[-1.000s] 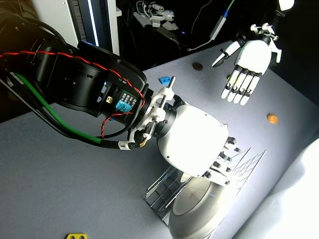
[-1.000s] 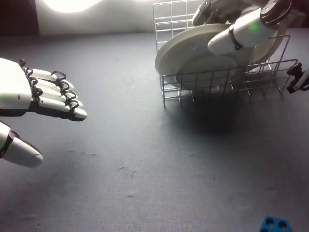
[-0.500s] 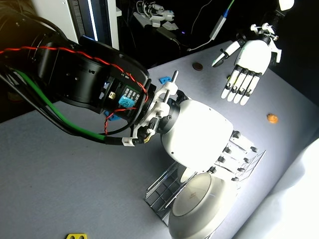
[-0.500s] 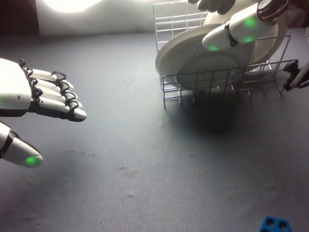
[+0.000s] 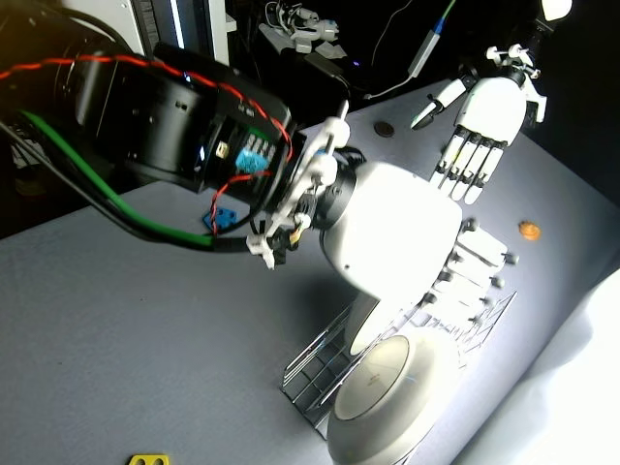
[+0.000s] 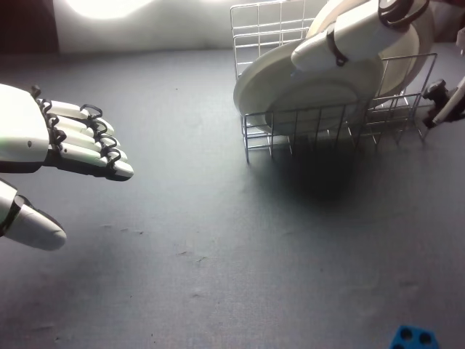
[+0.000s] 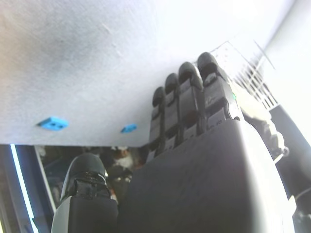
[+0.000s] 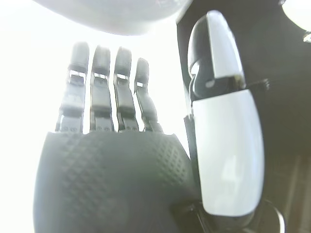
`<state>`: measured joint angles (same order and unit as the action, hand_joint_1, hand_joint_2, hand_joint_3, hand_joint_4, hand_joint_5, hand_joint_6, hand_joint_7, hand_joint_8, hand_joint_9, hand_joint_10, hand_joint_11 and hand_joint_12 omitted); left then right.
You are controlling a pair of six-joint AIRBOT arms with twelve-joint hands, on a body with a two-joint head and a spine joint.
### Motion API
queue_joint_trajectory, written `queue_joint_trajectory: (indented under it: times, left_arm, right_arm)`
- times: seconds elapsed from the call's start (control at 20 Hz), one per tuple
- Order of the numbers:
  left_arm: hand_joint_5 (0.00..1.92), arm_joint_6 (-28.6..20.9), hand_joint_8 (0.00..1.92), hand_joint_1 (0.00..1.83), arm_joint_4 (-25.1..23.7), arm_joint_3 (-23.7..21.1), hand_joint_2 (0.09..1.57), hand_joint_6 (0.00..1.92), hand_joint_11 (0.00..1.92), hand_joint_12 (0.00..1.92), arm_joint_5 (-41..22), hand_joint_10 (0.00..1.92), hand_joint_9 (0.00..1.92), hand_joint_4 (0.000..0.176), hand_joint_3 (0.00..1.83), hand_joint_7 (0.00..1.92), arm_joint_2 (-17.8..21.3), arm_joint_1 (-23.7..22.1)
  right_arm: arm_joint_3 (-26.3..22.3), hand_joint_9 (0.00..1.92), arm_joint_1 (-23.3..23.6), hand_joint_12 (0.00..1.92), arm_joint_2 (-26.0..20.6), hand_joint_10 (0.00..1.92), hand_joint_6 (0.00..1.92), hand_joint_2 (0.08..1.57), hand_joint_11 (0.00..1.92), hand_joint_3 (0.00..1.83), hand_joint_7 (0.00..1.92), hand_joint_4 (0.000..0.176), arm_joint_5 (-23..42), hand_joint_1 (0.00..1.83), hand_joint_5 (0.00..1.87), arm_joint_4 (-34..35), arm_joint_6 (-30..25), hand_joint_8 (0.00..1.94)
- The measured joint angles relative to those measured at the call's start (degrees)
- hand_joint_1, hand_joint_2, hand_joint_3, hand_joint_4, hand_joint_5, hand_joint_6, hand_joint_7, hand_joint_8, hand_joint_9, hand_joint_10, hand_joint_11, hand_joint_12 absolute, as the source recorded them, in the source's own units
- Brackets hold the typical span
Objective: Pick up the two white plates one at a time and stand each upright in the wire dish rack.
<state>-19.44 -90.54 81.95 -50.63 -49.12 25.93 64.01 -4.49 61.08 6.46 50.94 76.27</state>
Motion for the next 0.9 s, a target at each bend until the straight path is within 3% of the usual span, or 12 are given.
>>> queue_joint_trajectory:
  times: [0.1,0.25,0.45,0.75,0.9]
  left_arm:
    - [0.16,0.0,0.01,0.0,-0.2,0.0,1.15,0.0,0.0,0.28,-0.1,0.0,0.14,0.0,0.0,0.18,0.0,0.0]
    - [0.16,0.1,0.01,0.0,-0.4,-0.3,1.15,0.0,0.0,0.28,-0.4,0.0,0.15,0.0,0.0,0.18,0.0,-0.5]
    - [0.15,0.5,0.0,0.0,-0.3,-1.2,1.16,0.0,0.0,0.26,-1.9,0.0,0.15,0.0,0.0,0.18,0.1,-1.6]
    - [0.18,0.7,0.01,0.0,-0.9,-5.5,1.16,0.0,0.0,0.34,-3.1,0.01,0.17,0.0,0.0,0.21,1.9,-4.4]
    - [0.18,1.8,0.0,0.0,-1.9,-6.4,1.16,0.0,0.0,0.41,-4.9,0.0,0.19,0.0,0.0,0.22,2.2,-5.6]
  right_arm:
    - [-0.3,0.02,0.0,0.77,-0.3,0.74,0.62,1.05,0.0,0.0,0.08,0.0,0.2,1.01,0.0,-1.4,0.0,0.69]
    - [-3.3,0.02,-0.1,0.78,-1.8,0.75,0.63,1.04,0.0,0.0,0.08,0.0,4.2,1.01,0.01,-9.8,0.8,0.7]
    - [-5.5,0.01,-0.1,0.7,-2.4,0.74,0.64,1.05,0.0,0.0,0.08,0.0,9.0,1.01,0.01,-17.2,3.5,0.72]
    - [-5.6,0.0,-3.5,0.74,-2.9,0.81,0.65,1.06,0.0,0.0,0.06,0.0,10.6,1.0,0.01,-17.7,6.5,0.76]
    - [-5.6,0.0,-4.7,0.88,-3.8,0.89,0.65,1.08,0.0,0.0,0.03,0.0,11.7,0.99,0.0,-17.7,7.3,0.84]
